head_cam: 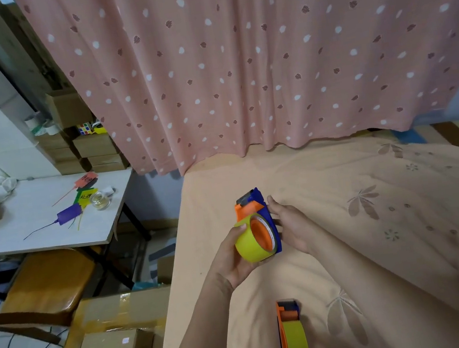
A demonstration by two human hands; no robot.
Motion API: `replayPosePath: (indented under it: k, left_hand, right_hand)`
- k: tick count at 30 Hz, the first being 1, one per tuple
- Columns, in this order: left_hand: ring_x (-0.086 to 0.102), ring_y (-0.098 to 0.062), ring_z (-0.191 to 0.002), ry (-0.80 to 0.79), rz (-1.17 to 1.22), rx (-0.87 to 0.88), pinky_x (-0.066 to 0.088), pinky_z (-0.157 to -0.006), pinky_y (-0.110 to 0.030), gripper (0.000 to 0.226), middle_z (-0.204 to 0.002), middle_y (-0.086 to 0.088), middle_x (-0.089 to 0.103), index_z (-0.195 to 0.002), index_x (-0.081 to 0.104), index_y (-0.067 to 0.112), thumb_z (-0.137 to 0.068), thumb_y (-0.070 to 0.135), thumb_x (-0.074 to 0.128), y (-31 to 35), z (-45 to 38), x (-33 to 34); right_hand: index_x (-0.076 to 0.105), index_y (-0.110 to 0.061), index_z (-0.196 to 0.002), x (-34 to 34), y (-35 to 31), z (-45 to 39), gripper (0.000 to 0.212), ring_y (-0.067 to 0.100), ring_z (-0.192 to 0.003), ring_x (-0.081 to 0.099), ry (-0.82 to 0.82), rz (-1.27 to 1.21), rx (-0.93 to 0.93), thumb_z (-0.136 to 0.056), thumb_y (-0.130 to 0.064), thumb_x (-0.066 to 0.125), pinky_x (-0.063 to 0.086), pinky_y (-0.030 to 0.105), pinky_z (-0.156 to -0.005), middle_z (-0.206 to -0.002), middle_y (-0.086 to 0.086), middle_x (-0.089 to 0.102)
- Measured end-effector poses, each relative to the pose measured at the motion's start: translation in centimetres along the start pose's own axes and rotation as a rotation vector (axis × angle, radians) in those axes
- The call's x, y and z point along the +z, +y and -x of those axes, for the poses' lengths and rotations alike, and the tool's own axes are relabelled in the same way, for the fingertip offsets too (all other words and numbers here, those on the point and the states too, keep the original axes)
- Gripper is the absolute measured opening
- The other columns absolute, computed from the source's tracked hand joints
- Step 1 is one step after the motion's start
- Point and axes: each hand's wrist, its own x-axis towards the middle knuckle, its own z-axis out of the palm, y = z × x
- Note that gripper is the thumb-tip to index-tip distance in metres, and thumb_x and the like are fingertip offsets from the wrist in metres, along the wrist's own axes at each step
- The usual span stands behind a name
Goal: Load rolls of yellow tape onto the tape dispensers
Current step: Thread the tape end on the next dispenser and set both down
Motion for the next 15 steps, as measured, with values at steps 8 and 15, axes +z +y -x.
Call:
replayPosePath:
  k: [8,15]
  left_hand:
    - [0.074,-0.028,-0.099,0.13,-0.115,-0.037,0.06,-0.081,-0.046,0.067,-0.116,-0.01,0.074,-0.132,0.059,0.018,-0.07,0.032,0.08,-0.4,0.8,-0.6]
    - [0.066,-0.035,-0.11,0.201,-0.244,-0.112,0.056,-0.093,-0.052,0.074,-0.131,-0.02,0.064,-0.14,0.052,0.016,-0.072,0.03,0.079,-2.2,3.3,-3.5]
  right_hand:
    - [0.069,-0.009,-0.12,0.5,3.5,0.5,0.048,0.028,-0.104,0.063,-0.096,-0.066,0.036,-0.077,-0.03,0.062,0.052,0.047,-0.09,-0.112,0.015,0.071]
    - [0.073,-0.012,-0.115,2.8,8.0,1.0,0.029,0.021,-0.098,0.074,-0.073,0.046,0.042,-0.093,-0.002,0.058,0.061,0.036,-0.082,-0.111,0.011,0.076]
